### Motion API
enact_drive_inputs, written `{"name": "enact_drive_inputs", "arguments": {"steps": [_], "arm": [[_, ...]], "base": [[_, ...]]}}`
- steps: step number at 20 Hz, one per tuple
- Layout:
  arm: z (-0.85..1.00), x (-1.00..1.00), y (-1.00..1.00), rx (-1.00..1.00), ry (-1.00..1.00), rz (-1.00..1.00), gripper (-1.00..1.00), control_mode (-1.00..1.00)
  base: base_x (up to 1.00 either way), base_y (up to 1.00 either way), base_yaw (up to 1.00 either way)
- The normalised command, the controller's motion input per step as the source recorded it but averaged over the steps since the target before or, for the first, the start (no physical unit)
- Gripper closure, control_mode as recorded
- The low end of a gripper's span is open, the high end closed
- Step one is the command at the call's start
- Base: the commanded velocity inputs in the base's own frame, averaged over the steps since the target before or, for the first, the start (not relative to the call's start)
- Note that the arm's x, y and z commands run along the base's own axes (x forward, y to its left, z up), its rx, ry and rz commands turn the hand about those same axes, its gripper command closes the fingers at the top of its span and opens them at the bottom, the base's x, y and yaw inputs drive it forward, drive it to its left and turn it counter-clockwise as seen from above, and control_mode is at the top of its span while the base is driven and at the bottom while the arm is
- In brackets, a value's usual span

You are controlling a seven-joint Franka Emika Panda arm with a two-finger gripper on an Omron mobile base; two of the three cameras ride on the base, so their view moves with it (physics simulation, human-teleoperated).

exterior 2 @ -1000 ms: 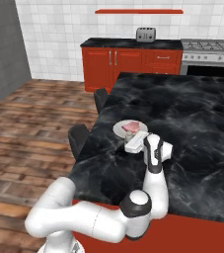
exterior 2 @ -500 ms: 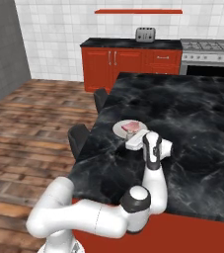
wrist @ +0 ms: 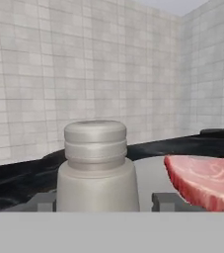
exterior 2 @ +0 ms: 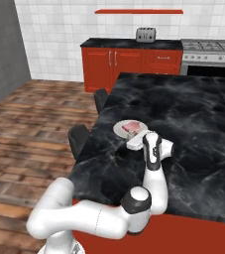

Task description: Retrieve the shaker from the cabinet and place it next the steak on a plate on the dining table.

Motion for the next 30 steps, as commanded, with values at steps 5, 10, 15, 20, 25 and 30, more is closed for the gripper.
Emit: {"name": "enact_drive_inputs", "arguments": {"steps": [5,10,15,20,25,30], "arm": [[0.00,-0.15,-0.27,0.04,-0.01,0.00,-1.00,-1.00],[0.00,-0.46,-0.17,0.04,-0.07,0.00,-1.00,-1.00],[0.35,-0.96,0.00,0.01,-0.23,0.00,-1.00,-1.00],[0.92,-1.00,0.00,0.00,-0.18,0.00,-1.00,-1.00],[1.00,-1.00,0.21,0.00,-0.02,0.00,-1.00,-1.00],[1.00,-1.00,0.44,-0.05,0.00,0.00,-1.00,-1.00]], "base": [[0.00,0.00,0.00],[0.00,0.00,0.00],[0.00,0.00,0.00],[0.00,0.00,0.00],[0.00,0.00,0.00],[0.00,0.00,0.00]]}}
